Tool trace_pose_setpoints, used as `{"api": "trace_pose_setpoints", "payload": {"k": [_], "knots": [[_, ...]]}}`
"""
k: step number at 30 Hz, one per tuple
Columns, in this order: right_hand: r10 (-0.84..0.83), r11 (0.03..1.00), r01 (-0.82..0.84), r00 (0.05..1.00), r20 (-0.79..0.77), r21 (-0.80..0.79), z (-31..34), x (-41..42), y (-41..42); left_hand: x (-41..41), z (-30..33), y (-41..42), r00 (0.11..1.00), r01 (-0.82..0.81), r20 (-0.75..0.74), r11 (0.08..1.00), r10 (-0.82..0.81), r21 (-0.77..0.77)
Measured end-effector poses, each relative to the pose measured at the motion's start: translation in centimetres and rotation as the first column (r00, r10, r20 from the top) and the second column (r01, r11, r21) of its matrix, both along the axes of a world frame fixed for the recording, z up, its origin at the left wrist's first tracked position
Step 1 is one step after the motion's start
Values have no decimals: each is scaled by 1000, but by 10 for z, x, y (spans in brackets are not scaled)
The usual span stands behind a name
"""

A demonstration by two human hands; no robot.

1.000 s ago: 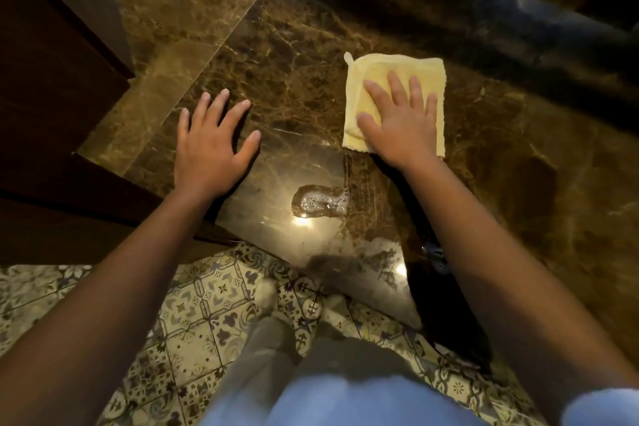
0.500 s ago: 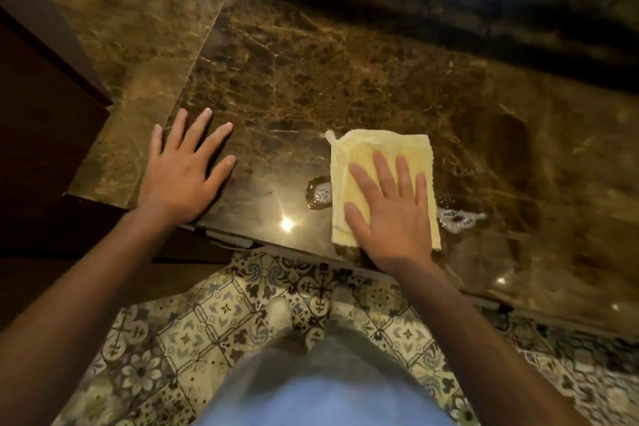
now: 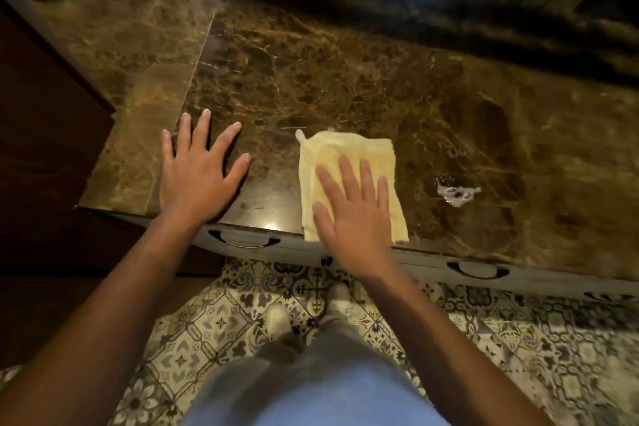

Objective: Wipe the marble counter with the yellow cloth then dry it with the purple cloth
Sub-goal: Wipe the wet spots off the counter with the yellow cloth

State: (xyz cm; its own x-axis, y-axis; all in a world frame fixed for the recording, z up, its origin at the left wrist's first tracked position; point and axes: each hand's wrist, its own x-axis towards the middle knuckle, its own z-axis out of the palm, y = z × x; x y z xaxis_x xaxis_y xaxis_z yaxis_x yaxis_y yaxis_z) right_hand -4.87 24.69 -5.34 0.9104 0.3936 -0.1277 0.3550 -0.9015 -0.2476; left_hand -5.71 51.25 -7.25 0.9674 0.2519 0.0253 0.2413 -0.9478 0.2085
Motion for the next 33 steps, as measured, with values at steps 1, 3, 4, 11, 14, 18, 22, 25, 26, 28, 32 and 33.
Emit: {"api": "trace_pose_setpoints", "payload": {"k": [1, 3, 4, 11, 14, 18, 22, 25, 26, 28, 32, 33], "knots": [[16, 1000, -16, 1000, 1, -13, -2, -10, -9, 0, 0, 0, 1000, 1, 4, 1000, -1, -4], [17, 999, -17, 1000, 6, -46, -5, 1, -22, 0, 0, -1, 1000, 2, 8, 1000, -2, -12], [-1, 998, 2, 1000, 8, -68, -6, 17, -25, 0, 1, -1, 1000, 3, 5, 1000, -3, -13], [-228, 972, 227, 974, -5, -53, 1, 142, -13, -1, 5, -2, 1000, 4, -1, 1000, -4, -17], [-158, 986, 157, 987, -17, -58, 0, 112, 6, -1, 4, -2, 1000, 2, 2, 1000, -2, -21], [59, 998, -58, 998, 29, -37, -5, 18, 22, 0, 3, -2, 1000, 1, 4, 1000, -1, -1], [70, 997, -68, 997, 37, -43, -5, 0, -34, 0, 4, -2, 1000, 11, -6, 1000, -11, 10], [-52, 994, 56, 997, 51, -90, -4, 21, -86, 0, 4, -4, 1000, 7, -7, 1000, -7, 19], [-100, 989, 104, 994, 49, -105, -5, 33, -95, 0, 4, -4, 1000, 1, -3, 1000, -1, 19], [-195, 972, 200, 979, 52, -125, -6, 60, -96, 0, 4, -6, 1000, -13, 0, 1000, 13, 14], [-323, 941, 323, 946, 17, -105, -2, 99, -57, 0, 4, -5, 1000, -13, 12, 1000, 13, 17], [-289, 953, 287, 957, 4, -96, -1, 95, -43, 0, 3, -5, 1000, -14, 14, 1000, 14, 11]]}}
